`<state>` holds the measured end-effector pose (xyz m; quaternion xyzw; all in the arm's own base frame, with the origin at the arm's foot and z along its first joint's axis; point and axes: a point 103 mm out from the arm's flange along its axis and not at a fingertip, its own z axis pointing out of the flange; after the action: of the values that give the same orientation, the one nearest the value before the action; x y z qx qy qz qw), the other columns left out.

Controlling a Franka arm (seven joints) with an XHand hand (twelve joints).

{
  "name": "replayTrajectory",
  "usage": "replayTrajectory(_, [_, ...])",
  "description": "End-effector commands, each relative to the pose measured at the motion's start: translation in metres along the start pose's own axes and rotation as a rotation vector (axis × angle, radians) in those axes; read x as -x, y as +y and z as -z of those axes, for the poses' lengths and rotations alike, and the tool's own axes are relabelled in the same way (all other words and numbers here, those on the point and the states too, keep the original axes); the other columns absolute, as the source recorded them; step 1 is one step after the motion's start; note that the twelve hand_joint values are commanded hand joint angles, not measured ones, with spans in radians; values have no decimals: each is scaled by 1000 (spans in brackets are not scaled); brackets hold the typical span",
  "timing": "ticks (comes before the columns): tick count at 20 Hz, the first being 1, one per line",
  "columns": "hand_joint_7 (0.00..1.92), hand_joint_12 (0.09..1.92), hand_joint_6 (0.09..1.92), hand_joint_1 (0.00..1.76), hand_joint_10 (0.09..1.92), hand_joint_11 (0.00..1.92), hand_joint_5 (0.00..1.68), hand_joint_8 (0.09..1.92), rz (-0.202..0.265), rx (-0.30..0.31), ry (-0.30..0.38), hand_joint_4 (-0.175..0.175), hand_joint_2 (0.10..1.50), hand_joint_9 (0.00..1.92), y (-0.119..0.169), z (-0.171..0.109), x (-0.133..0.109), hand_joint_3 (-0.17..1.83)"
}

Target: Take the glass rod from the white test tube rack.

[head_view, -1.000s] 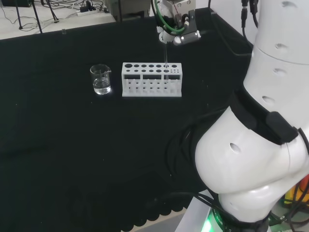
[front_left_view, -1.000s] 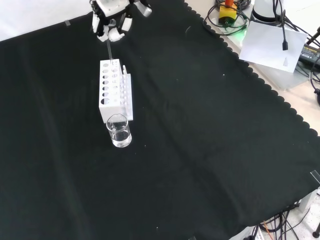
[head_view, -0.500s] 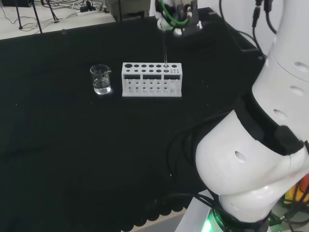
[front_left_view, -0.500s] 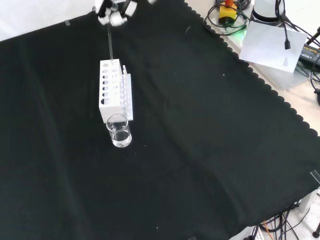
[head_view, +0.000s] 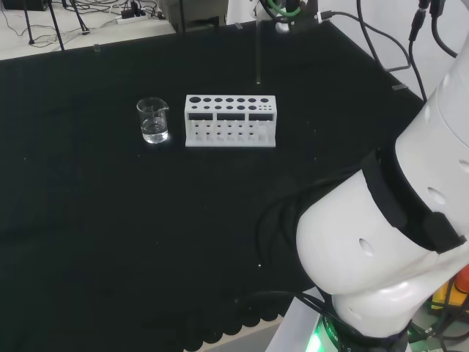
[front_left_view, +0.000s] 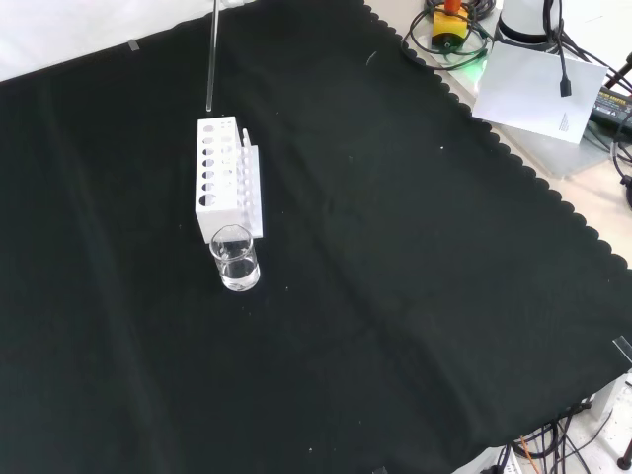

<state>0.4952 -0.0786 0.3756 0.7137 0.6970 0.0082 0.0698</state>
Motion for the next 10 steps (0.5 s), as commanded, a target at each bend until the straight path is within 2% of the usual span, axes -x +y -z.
replayTrajectory(1, [1168, 749, 810, 1307, 887, 1660, 1053, 1185, -5, -45, -58, -175, 695, 1666, -11, 15, -7, 748])
replayTrajectory(3, [1168, 748, 809, 1307, 885, 1661, 1053, 1184, -18, -34, -61, -175, 695, 1668, -12, 18, -12, 747])
replayTrajectory(10, [1169, 748, 803, 1308, 878, 1663, 1057, 1183, 27, 20, -22, -175, 694, 1673, -14, 28, -24, 747])
